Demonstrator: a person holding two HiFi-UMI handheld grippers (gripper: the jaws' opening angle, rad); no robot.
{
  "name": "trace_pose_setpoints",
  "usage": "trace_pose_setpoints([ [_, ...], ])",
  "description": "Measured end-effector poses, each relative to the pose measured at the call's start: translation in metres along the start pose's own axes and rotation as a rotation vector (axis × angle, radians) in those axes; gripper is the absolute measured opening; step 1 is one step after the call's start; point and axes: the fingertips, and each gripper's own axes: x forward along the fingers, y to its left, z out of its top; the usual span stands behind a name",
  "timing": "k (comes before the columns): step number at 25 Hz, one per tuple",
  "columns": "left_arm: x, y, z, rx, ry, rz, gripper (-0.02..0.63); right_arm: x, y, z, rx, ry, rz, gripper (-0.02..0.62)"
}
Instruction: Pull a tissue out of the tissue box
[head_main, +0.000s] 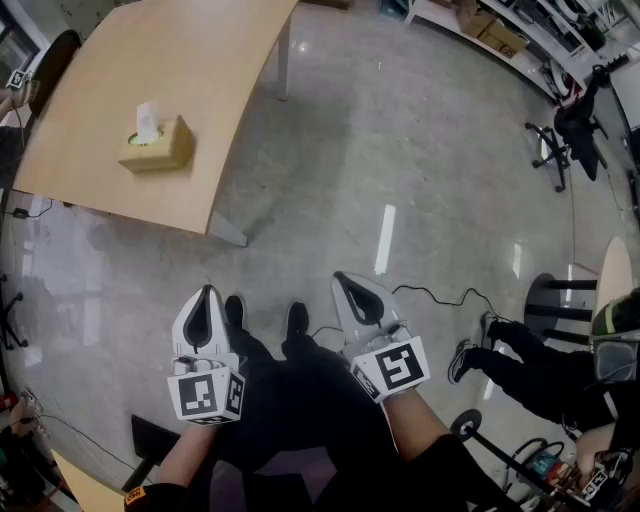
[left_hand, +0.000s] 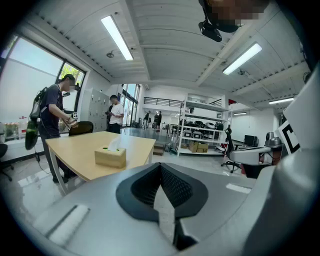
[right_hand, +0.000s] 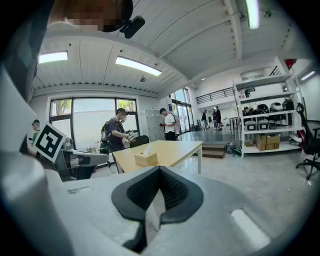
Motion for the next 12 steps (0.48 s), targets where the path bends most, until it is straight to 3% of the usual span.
trace_pose_setpoints([
  [12, -0.0063, 0.0056, -0.0028, 0.006, -0.03, 0.026, 0.017, 0.0009, 0.0024, 0.004, -0.008, -0.01, 0.017, -0.009],
])
